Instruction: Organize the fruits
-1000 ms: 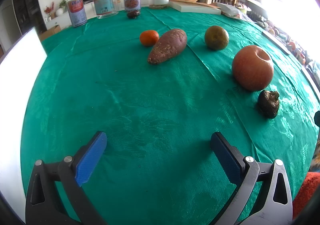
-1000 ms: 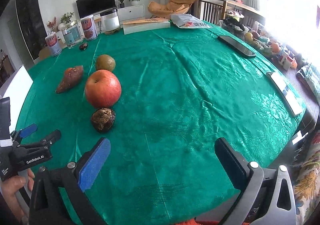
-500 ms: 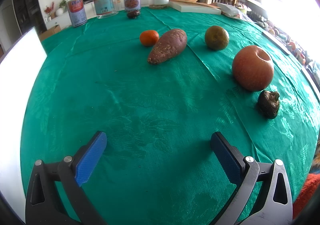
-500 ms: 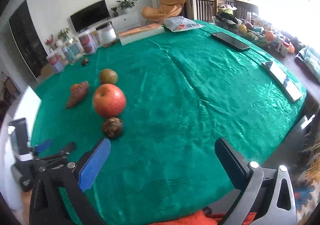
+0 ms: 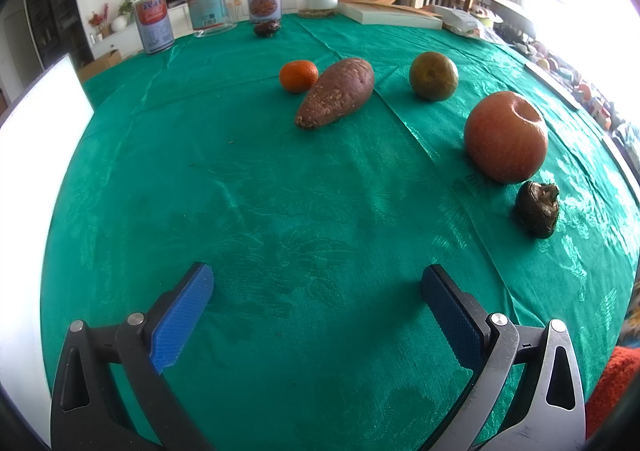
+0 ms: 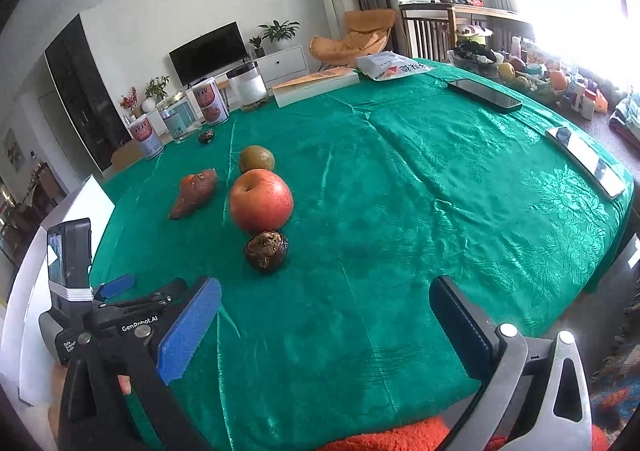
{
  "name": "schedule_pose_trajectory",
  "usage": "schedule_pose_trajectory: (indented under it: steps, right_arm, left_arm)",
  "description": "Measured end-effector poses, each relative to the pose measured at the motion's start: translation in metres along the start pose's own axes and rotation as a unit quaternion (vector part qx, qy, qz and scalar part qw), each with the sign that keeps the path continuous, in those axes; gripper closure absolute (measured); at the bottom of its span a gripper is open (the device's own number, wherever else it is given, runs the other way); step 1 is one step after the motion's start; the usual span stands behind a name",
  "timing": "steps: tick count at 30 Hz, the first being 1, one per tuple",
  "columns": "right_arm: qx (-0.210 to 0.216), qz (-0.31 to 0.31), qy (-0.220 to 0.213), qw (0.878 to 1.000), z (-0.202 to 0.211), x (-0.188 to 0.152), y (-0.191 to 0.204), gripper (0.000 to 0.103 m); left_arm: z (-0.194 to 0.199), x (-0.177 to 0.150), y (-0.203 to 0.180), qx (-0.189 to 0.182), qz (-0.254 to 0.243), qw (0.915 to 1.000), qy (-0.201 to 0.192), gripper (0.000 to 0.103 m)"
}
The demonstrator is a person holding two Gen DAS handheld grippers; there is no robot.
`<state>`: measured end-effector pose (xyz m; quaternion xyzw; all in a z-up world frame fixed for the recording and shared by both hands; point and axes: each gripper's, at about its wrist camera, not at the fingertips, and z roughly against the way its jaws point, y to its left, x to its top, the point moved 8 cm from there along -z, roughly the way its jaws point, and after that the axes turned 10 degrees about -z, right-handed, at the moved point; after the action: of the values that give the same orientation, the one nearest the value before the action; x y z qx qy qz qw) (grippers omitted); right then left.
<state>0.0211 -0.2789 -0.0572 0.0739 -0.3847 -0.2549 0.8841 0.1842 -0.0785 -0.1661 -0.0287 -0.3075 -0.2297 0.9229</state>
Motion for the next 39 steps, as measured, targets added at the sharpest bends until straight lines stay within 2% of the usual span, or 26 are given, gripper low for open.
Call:
schedule_pose_trajectory:
  steps: [8, 10, 11, 12, 14, 16, 18, 20, 21, 23, 27, 31, 32, 33, 34, 37, 39]
  right_arm:
    - [0.003, 0.008, 0.01, 1.0, -0.005, -0.001, 0.002, 0.0]
    - [0.013, 0.003, 0.011, 1.0, -0.004, -0.001, 0.001, 0.0]
    - [0.019, -0.003, 0.01, 1.0, -0.003, -0.001, 0.0, 0.0]
    - [0.023, -0.008, 0.008, 1.0, -0.002, 0.0, -0.001, 0.0]
    - [0.03, -0.016, 0.006, 0.999, -0.001, 0.001, -0.002, 0.0]
    - [0.033, -0.019, 0.009, 0.999, -0.002, 0.0, -0.003, 0.0]
    - [0.034, -0.019, 0.009, 0.999, -0.003, 0.0, -0.003, 0.0]
    - [0.033, -0.02, 0.006, 0.999, -0.001, 0.0, -0.004, 0.0]
    - [0.033, -0.021, 0.004, 0.999, -0.001, 0.0, -0.004, 0.0]
    - [0.032, -0.024, 0.0, 0.999, 0.001, 0.001, -0.006, 0.0]
    - [0.033, -0.028, 0.002, 0.999, 0.0, 0.001, -0.008, 0.0]
    - [0.028, -0.02, 0.005, 0.999, -0.002, 0.0, -0.005, 0.0]
    - [0.027, -0.019, 0.005, 0.999, -0.001, 0.0, -0.005, 0.0]
    - [0.027, -0.02, 0.004, 0.999, -0.001, 0.0, -0.005, 0.0]
    - [0.029, -0.022, 0.005, 0.999, -0.001, -0.001, -0.005, 0.0]
    - [0.039, -0.036, 0.012, 0.999, -0.003, 0.0, -0.01, 0.0]
    - [0.051, -0.051, 0.019, 0.997, -0.005, 0.0, -0.014, 0.0]
  left_arm:
    - [0.001, 0.0, 0.0, -0.007, 0.001, 1.0, -0.003, 0.0]
    - [0.003, 0.004, -0.002, -0.05, -0.003, 0.9987, 0.003, 0.002]
    - [0.004, 0.012, -0.002, -0.083, 0.01, 0.9964, 0.01, 0.002]
    - [0.006, 0.022, 0.001, -0.1, 0.023, 0.9946, 0.012, 0.002]
    - [0.01, 0.054, 0.01, -0.091, 0.037, 0.9951, 0.002, 0.002]
    - [0.0, 0.086, 0.013, -0.077, 0.024, 0.9966, 0.015, 0.002]
    - [-0.02, 0.107, 0.006, -0.101, 0.008, 0.9941, 0.039, 0.003]
    - [-0.04, 0.118, 0.002, -0.113, 0.002, 0.9917, 0.062, 0.01]
    - [-0.048, 0.12, 0.002, -0.111, -0.001, 0.9911, 0.074, 0.028]
    - [-0.059, 0.122, 0.0, -0.103, -0.012, 0.9904, 0.091, 0.029]
    - [-0.07, 0.121, 0.0, -0.083, -0.024, 0.9917, 0.094, 0.028]
    - [-0.073, 0.124, 0.004, -0.082, -0.005, 0.9929, 0.087, 0.027]
    - [-0.073, 0.125, 0.005, -0.086, -0.002, 0.993, 0.081, 0.029]
    - [-0.072, 0.127, 0.005, -0.089, -0.003, 0.9933, 0.074, 0.048]
    - [-0.071, 0.128, 0.006, -0.085, -0.006, 0.9937, 0.073, 0.059]
    - [-0.061, 0.125, 0.005, -0.097, -0.002, 0.9934, 0.061, 0.059]
    - [-0.045, 0.111, 0.009, -0.102, 0.018, 0.9932, 0.052, 0.059]
